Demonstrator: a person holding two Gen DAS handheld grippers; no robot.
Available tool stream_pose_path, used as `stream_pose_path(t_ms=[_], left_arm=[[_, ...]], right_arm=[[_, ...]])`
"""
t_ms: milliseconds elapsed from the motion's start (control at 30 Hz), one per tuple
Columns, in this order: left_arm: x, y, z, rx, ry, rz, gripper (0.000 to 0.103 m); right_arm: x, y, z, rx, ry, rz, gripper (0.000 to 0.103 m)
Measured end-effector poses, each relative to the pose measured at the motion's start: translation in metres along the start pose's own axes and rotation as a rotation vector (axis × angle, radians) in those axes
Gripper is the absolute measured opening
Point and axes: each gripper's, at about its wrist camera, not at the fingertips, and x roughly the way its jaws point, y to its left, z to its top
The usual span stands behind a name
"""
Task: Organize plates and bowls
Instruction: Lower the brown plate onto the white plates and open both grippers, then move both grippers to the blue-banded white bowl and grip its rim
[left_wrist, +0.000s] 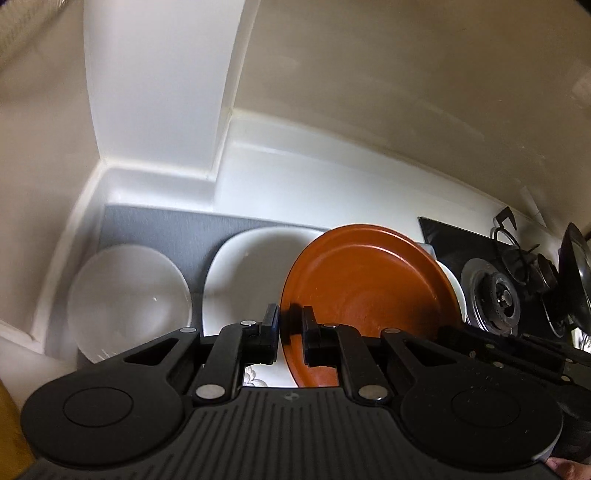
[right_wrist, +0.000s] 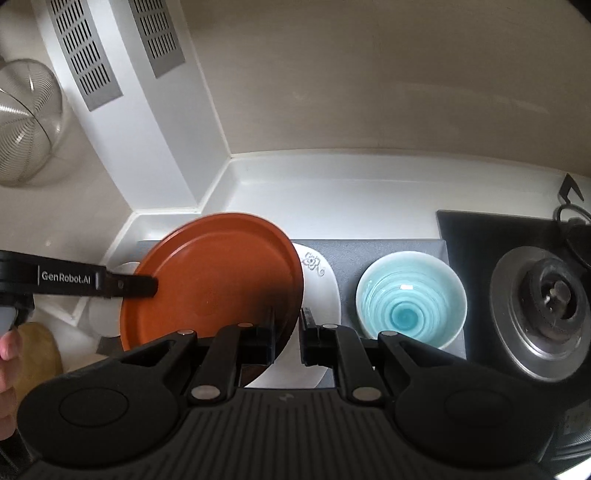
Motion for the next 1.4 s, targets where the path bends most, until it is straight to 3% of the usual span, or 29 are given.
stream_pose_path(t_ms=[267, 767, 933, 1233, 1300, 1367, 1400], left_arm=[[0.058, 0.026, -0.001, -0.076, 0.071, -0.005, 0.011], [0.08, 0.032, 0.005, -0.019, 0.018, 0.055, 0.011], [0.1, 0.041, -0.002, -0.038, 0.052, 0.038, 0.009], [0.099, 0.035, -0.011, 0.025, -0.003, 0.073, 0.009], [0.096, 0.035, -0.012, 0.014, 0.017, 0.064, 0.009], [0.085, 0.039, -0.014, -0.01, 0.027, 0.039, 0.016], [0.073, 0.041, -0.016, -0.011, 0.014, 0.015, 0.019]], right_arm=[[0.057, -0.008, -0.009, 0.02, 0.063, -0.022, 0.013], [0.095, -0.001, -0.015, 0.02, 0.098, -0.025, 0.012], [0.113, -0.002, -0.016, -0.039, 0.136, -0.046, 0.012], [0.114, 0.008, -0.023, -0.12, 0.102, -0.083, 0.013], [0.111, 0.007, -0.024, -0.105, 0.098, -0.083, 0.018], [0.105, 0.003, -0.024, -0.065, 0.092, -0.063, 0.034], [0.1, 0.001, -0.025, -0.052, 0.085, -0.057, 0.038]])
